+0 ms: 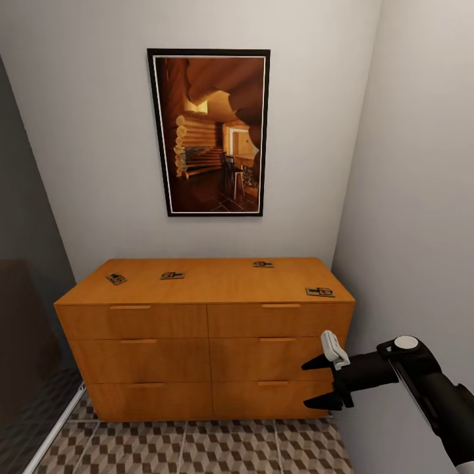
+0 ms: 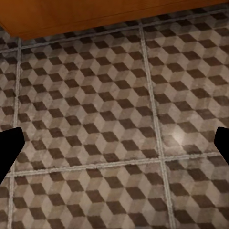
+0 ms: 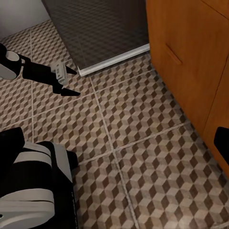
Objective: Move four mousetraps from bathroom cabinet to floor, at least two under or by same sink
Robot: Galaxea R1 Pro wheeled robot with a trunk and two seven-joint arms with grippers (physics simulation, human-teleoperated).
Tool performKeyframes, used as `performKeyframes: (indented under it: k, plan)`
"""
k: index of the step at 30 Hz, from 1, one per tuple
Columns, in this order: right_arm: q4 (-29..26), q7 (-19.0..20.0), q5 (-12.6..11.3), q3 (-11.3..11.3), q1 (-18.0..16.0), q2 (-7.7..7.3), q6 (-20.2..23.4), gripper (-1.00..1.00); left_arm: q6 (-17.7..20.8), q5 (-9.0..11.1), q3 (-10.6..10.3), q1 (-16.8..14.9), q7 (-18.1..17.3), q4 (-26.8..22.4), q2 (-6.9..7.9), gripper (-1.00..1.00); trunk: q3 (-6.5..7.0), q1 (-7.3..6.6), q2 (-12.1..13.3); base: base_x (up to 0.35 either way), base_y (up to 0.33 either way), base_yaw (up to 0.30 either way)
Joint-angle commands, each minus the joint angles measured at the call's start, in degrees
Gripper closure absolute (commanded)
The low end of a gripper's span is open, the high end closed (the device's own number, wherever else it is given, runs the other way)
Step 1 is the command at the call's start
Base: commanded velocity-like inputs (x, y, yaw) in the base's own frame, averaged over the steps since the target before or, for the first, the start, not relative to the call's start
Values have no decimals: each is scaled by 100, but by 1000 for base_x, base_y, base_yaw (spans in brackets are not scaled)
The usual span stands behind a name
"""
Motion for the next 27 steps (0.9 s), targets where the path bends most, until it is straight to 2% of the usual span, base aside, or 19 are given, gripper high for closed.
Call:
performKeyframes:
  k: [1,7,13,16,18,20,22,23,25,26,27]
  plan:
    - [-5,29,37,4,-5,-3,64,-100,-37,10,-26,-10,-11,23,-3,-100,-6,0,-4,0,0,0]
    - [-15,18,65,-1,-5,-17,118,-100,-37,10,-27,-10,-11,23,-49,-100,-6,0,-4,0,0,0]
    - [-52,-6,70,-4,-10,-121,513,-100,-37,10,-27,-10,-11,23,-131,-100,-6,0,-4,0,0,0]
    - [-61,-95,74,-4,-18,-202,639,-100,-37,10,-27,-10,-11,23,-175,-100,-6,0,-4,0,0,0]
    - [-64,-315,73,-4,-20,-232,674,-100,-37,10,-27,-10,-11,23,-197,-100,-6,0,-4,0,0,0]
    - [-59,-693,72,-4,-22,-239,674,-100,-37,10,-27,-10,-11,23,-208,-100,-6,0,-4,0,0,0]
    - [-37,-1258,72,-1,-22,-226,641,-100,-37,10,-27,-10,-11,23,-214,-100,-6,0,-4,0,0,0]
    - [-19,-1756,68,6,-23,-206,591,-100,-37,10,-27,-10,-11,23,-216,-100,-6,0,-4,0,0,0]
    - [-8,-2349,66,12,-23,-165,528,-100,-37,10,-27,-10,-11,23,-220,-100,-6,0,-4,0,0,0]
    - [-1,-3010,48,16,-23,-87,460,-100,-37,10,-27,-10,-11,23,-228,-100,-6,0,-4,0,0,0]
    - [2,-3339,35,17,-23,-34,430,-100,-37,10,-27,-10,-11,23,-232,-100,-6,0,-4,0,0,0]
